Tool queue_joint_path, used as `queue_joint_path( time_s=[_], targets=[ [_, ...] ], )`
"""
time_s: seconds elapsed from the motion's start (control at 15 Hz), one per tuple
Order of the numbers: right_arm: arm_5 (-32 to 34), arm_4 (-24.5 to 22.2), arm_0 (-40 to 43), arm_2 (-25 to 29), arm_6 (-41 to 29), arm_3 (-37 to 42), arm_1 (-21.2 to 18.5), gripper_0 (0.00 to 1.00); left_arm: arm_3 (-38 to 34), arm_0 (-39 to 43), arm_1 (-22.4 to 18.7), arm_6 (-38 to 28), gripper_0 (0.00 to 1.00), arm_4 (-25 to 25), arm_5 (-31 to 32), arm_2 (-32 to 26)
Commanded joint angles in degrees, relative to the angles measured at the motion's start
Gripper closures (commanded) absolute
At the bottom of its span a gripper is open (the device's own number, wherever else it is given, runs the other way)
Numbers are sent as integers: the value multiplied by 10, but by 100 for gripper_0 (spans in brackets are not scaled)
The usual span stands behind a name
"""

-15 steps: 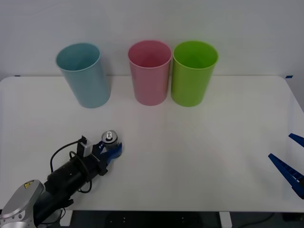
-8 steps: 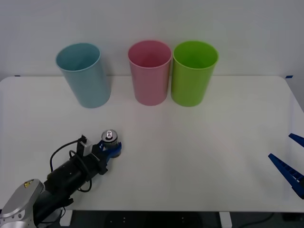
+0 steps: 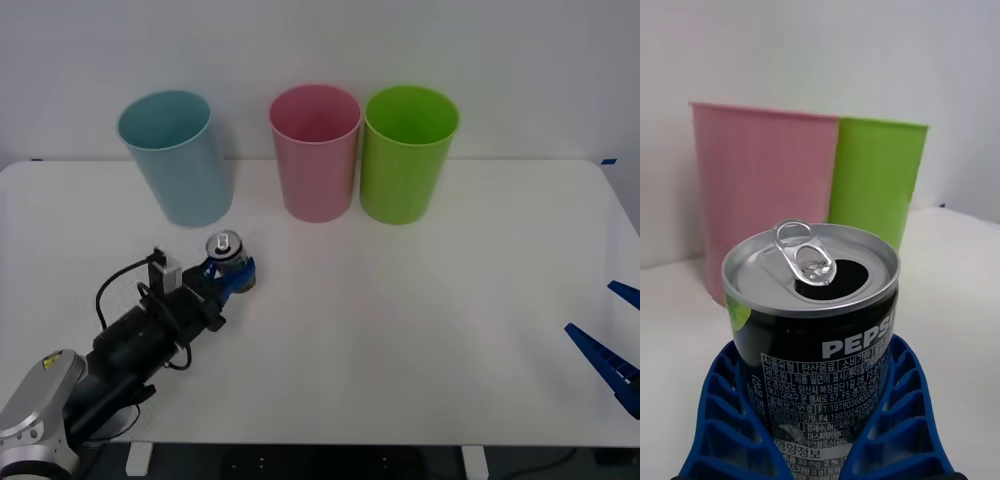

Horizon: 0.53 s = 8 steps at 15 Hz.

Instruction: Grasp the object on the table and drop it into the matching bin: aluminum can to the light blue bin, PET bottle to the pink bin.

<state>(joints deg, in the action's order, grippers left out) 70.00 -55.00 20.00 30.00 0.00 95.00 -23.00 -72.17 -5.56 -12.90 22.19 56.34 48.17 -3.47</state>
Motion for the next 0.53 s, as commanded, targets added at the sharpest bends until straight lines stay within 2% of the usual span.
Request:
queue_joint_path(
  time_s=[0.07,0.53],
  targets=[
    [0,0,0,0,0,0,0,0,-22,0,0,-12,100,-11,0,-24],
    [0,0,0,0,0,0,0,0,-118,0,-25,-179,100,-11,-12,-58]
  ],
)
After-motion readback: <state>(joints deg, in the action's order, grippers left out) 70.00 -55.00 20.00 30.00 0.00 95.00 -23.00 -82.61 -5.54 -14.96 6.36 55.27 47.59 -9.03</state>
